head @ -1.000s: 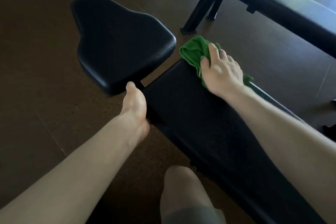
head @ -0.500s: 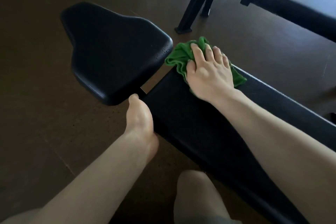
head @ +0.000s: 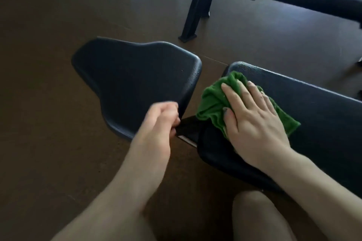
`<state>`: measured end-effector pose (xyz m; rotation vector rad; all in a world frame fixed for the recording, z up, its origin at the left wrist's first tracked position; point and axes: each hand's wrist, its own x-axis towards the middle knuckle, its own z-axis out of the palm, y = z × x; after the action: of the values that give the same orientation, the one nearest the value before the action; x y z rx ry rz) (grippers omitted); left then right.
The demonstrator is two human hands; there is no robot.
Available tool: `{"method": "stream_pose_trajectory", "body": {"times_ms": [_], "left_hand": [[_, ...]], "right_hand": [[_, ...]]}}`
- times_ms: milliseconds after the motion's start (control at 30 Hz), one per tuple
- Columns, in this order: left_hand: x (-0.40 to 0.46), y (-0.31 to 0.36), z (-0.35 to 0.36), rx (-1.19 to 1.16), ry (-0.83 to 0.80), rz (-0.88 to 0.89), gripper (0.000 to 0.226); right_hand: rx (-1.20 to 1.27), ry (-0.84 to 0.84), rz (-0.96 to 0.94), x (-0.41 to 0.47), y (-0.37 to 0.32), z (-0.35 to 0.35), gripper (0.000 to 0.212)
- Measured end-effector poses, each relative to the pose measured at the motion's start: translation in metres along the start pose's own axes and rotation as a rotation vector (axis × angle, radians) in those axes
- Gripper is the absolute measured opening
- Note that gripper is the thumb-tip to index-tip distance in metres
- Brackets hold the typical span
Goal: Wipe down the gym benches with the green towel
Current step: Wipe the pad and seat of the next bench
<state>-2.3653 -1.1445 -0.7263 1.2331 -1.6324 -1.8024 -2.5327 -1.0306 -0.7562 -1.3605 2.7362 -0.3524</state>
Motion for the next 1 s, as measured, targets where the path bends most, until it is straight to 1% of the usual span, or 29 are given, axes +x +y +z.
{"method": "stream_pose_trajectory", "body": {"times_ms": [33, 67, 133, 167, 200, 267, 300, 367, 400, 467, 533, 567, 633, 667, 700, 733, 767, 800, 833, 867, 933, 1000], "left_hand": [[0.013, 0.015, -0.014, 0.160, -0.015, 0.182, 0.037], [0.031, 0.027, -0.028, 0.331, 0.020, 0.323, 0.041], [0.085, 0.043, -0.055, 0.661, 0.150, 0.517, 0.049], [0.118, 0.048, -0.069, 0.816, 0.218, 0.546, 0.054], [0.149, 0.049, -0.082, 0.969, 0.267, 0.519, 0.059], [0.194, 0.042, -0.100, 1.234, 0.303, 0.382, 0.063], [0.205, 0.036, -0.105, 1.314, 0.311, 0.337, 0.064], [0.212, 0.027, -0.106, 1.348, 0.329, 0.348, 0.065], [0.212, 0.025, -0.105, 1.339, 0.333, 0.374, 0.065], [0.211, 0.024, -0.105, 1.326, 0.345, 0.409, 0.065], [0.213, 0.024, -0.107, 1.320, 0.352, 0.417, 0.065], [0.213, 0.024, -0.107, 1.319, 0.354, 0.416, 0.064], [0.211, 0.022, -0.107, 1.309, 0.355, 0.430, 0.063], [0.212, 0.022, -0.108, 1.297, 0.359, 0.436, 0.062], [0.214, 0.021, -0.109, 1.284, 0.364, 0.439, 0.061], [0.215, 0.021, -0.111, 1.276, 0.366, 0.440, 0.059], [0.217, 0.020, -0.113, 1.270, 0.370, 0.448, 0.058], [0.218, 0.019, -0.113, 1.267, 0.377, 0.464, 0.056], [0.218, 0.018, -0.114, 1.265, 0.387, 0.481, 0.055], [0.218, 0.017, -0.114, 1.267, 0.394, 0.492, 0.055], [0.216, 0.016, -0.114, 1.270, 0.398, 0.494, 0.054], [0.215, 0.016, -0.113, 1.268, 0.401, 0.489, 0.054]], "right_hand": [[0.000, 0.029, 0.032, 0.017, -0.006, 0.005, 0.064], [-0.013, 0.055, 0.061, 0.032, -0.012, 0.010, 0.059], [-0.052, 0.115, 0.128, 0.057, -0.024, 0.016, 0.045], [-0.060, 0.145, 0.160, 0.067, -0.030, 0.018, 0.037], [-0.065, 0.169, 0.189, 0.074, -0.035, 0.019, 0.031], [-0.074, 0.212, 0.222, 0.085, -0.041, 0.019, 0.025], [-0.065, 0.242, 0.225, 0.089, -0.042, 0.018, 0.024], [0.024, 0.334, 0.258, 0.097, -0.039, 0.018, 0.023], [0.122, 0.395, 0.300, 0.102, -0.037, 0.015, 0.024], [0.405, 0.503, 0.437, 0.116, -0.044, 0.002, 0.026], [0.662, 0.570, 0.573, 0.138, -0.062, -0.009, 0.028], [0.752, 0.601, 0.592, 0.149, -0.076, -0.013, 0.028], [0.870, 0.632, 0.512, 0.166, -0.113, -0.014, 0.025], [0.871, 0.617, 0.419, 0.170, -0.131, -0.007, 0.026], [0.771, 0.581, 0.300, 0.171, -0.146, 0.005, 0.030], [0.592, 0.514, 0.171, 0.167, -0.159, 0.023, 0.037], [0.402, 0.403, 0.076, 0.159, -0.170, 0.040, 0.045], [0.254, 0.296, 0.017, 0.153, -0.176, 0.058, 0.055], [0.187, 0.194, -0.007, 0.148, -0.179, 0.070, 0.062], [0.180, 0.126, -0.004, 0.146, -0.178, 0.078, 0.065], [0.210, 0.097, 0.003, 0.150, -0.175, 0.084, 0.067], [0.196, 0.124, -0.029, 0.159, -0.174, 0.080, 0.065]]}}
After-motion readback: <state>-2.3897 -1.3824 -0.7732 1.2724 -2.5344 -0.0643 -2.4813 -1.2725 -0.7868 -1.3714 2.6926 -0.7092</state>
